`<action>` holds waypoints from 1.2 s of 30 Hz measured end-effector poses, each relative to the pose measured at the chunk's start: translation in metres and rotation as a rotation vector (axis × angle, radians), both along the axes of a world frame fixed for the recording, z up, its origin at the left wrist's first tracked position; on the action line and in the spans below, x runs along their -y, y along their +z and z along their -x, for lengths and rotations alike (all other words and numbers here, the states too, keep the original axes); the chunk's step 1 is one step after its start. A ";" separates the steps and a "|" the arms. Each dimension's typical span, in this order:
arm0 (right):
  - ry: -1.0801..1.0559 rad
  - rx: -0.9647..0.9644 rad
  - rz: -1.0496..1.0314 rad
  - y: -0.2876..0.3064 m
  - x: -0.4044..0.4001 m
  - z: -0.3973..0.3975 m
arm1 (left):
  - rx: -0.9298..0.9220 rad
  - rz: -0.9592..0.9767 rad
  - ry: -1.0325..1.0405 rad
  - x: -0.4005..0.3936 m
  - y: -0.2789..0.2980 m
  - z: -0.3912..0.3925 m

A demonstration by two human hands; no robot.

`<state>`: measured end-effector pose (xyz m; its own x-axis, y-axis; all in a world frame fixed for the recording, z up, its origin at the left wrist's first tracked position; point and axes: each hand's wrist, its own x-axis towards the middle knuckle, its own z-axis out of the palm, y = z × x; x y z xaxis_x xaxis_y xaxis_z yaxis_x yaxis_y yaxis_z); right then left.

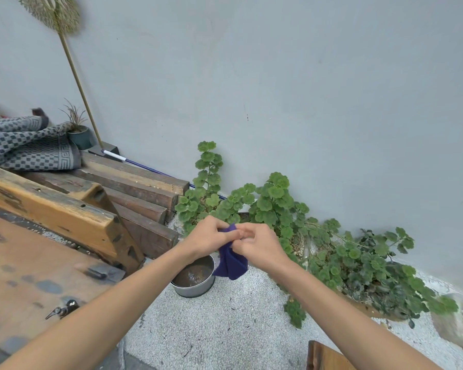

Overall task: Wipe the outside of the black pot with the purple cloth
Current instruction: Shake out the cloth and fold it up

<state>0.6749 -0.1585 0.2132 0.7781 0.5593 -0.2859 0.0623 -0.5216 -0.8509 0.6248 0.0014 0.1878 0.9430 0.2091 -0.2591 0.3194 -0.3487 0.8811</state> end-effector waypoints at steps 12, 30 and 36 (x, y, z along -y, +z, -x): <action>0.500 0.182 0.380 -0.054 0.018 -0.031 | 0.108 -0.325 -0.068 -0.009 -0.010 0.013; 0.343 0.369 0.256 -0.057 -0.038 -0.040 | -0.038 -0.504 0.132 -0.108 -0.048 0.076; 0.337 0.331 0.184 -0.052 -0.062 -0.039 | -0.006 -0.561 0.140 -0.128 -0.045 0.098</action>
